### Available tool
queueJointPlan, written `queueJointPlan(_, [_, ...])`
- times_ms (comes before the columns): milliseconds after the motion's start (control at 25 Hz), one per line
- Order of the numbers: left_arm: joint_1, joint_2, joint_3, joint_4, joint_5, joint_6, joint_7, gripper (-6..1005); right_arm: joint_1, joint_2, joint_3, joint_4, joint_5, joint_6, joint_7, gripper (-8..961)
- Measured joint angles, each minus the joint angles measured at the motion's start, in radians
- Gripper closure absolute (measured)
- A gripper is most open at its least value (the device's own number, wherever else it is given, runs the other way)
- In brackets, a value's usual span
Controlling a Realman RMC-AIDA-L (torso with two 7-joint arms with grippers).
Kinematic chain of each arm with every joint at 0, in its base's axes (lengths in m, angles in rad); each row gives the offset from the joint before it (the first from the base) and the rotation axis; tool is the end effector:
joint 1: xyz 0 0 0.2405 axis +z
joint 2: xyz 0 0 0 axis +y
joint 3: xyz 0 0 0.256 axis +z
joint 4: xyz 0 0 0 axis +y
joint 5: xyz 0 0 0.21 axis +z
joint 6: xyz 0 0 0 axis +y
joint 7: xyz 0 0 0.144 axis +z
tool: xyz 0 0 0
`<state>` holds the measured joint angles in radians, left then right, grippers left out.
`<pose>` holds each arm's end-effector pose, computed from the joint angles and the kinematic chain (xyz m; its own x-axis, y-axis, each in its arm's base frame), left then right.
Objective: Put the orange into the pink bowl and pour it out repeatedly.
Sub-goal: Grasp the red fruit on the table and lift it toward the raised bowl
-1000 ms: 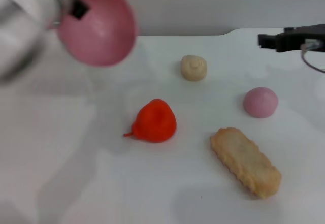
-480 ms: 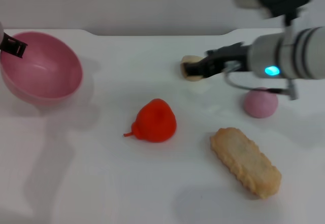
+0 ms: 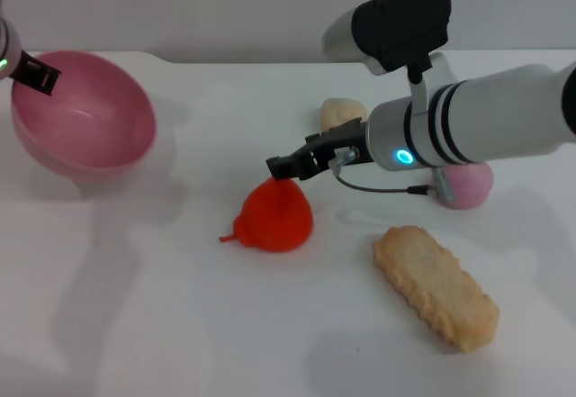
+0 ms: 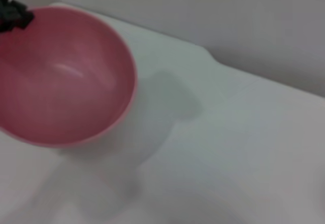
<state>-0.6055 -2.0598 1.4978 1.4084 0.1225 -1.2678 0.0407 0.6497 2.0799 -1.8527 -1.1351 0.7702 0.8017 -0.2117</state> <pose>-0.1976 0.4114 0.0672 0.6623 0.7469 0.0584 0.2986 -0.1917 -0.9349 0.1289 0.3742 -0.1020 0.7510 -0.6333 -0.1867 -0.6447 -0.6425 -0.4142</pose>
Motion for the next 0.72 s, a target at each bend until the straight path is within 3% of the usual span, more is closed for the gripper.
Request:
queueJointPlan(200, [-0.011,-0.001,0.009,-0.011,0.000,0.000,0.002,958,0.017,0.000,-0.002,0.052,0.053,-0.013,-0.010,278])
queueJointPlan(400, [-0.015,-0.001,0.011,-0.011,-0.001,0.001,0.002,958,0.067,0.000,-0.001,0.188,0.232,-0.022,-0.121,288])
queueJointPlan(720, [-0.019,0.001,0.028,-0.010,-0.001,0.001,0.002,957,0.113,0.003,-0.003,0.302,0.308,-0.028,-0.174,304])
